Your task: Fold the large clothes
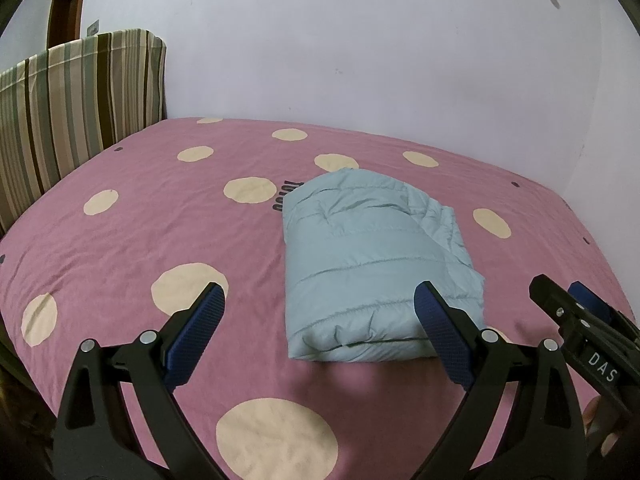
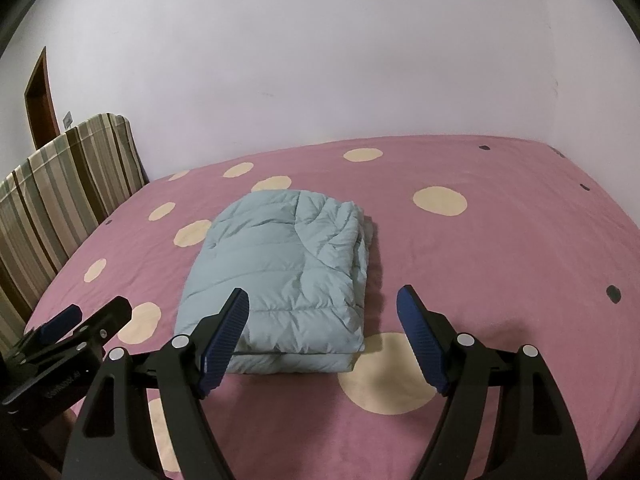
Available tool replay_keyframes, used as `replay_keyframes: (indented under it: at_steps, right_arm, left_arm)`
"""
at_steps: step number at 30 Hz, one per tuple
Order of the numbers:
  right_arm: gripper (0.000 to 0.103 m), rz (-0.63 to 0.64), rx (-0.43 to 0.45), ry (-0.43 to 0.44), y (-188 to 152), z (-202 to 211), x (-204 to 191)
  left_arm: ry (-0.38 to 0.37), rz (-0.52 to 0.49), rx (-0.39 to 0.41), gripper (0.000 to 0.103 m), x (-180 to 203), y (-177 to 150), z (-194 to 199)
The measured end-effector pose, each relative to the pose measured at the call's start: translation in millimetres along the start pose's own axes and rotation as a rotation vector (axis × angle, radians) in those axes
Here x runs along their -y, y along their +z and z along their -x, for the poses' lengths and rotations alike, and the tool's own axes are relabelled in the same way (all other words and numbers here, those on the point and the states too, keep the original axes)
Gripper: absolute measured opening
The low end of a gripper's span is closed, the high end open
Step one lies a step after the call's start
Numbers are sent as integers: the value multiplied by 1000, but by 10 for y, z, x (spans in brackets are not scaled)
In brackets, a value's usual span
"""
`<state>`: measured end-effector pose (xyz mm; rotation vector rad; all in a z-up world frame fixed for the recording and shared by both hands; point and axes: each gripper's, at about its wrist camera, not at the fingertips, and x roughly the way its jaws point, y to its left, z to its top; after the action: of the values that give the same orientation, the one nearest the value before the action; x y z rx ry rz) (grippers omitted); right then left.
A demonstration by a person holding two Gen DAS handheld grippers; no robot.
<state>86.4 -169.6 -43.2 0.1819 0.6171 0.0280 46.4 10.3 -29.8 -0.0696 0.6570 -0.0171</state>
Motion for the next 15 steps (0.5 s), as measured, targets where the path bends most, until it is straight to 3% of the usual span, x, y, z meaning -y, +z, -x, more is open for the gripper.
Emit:
replay_keyframes:
  at_steps: [15]
  right_arm:
    - [75, 1, 1, 1, -11, 34, -24]
  left_arm:
    - [-1, 1, -4, 96, 12, -7, 3]
